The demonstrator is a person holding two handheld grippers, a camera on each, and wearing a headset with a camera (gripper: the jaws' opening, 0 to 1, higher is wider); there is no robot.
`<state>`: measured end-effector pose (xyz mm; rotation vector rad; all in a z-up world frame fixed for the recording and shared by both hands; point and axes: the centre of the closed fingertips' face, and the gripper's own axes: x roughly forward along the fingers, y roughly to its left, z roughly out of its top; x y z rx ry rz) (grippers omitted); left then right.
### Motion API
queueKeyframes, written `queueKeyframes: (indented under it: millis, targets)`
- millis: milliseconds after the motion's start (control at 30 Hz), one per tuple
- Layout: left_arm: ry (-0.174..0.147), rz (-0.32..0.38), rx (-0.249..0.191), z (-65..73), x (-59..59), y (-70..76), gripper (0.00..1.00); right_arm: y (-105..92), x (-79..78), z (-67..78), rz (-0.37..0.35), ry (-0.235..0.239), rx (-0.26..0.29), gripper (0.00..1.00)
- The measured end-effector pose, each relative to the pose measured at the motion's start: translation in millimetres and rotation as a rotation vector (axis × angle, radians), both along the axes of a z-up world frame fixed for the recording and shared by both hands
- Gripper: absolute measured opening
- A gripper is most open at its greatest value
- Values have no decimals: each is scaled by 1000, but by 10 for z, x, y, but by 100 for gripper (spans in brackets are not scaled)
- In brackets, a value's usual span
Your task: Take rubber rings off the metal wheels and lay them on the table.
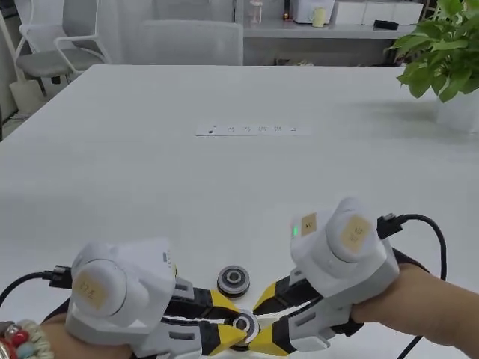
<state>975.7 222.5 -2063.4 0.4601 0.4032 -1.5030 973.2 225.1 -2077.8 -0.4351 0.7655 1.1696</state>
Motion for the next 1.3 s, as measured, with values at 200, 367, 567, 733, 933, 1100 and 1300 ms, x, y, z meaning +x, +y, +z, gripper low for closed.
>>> queueKeyframes:
  millis: [200, 367, 567, 733, 933, 1100, 1300]
  targets:
    - [0, 0, -5, 4, 5, 6, 8, -9, -24, -7, 32, -14, -8, 18]
    - [1, 1, -7, 10, 5, 9, 8, -26, -22, -17, 41, -20, -18, 16]
    - [1, 2, -9, 16, 7, 12, 8, -27, -21, -21, 45, -26, -22, 16]
    - [3, 2, -13, 16, 8, 18, 8, -40, 31, -19, 26, -53, -31, 23]
    - [4, 2, -16, 15, 9, 22, 8, -7, 19, -19, 19, -34, -11, 26]
    - [5, 1, -19, 14, 11, 23, 8, 26, -5, -67, 44, -45, -37, 25]
    - [7, 3, -22, 15, 14, 23, 8, 54, 5, -33, 43, -46, -16, 23]
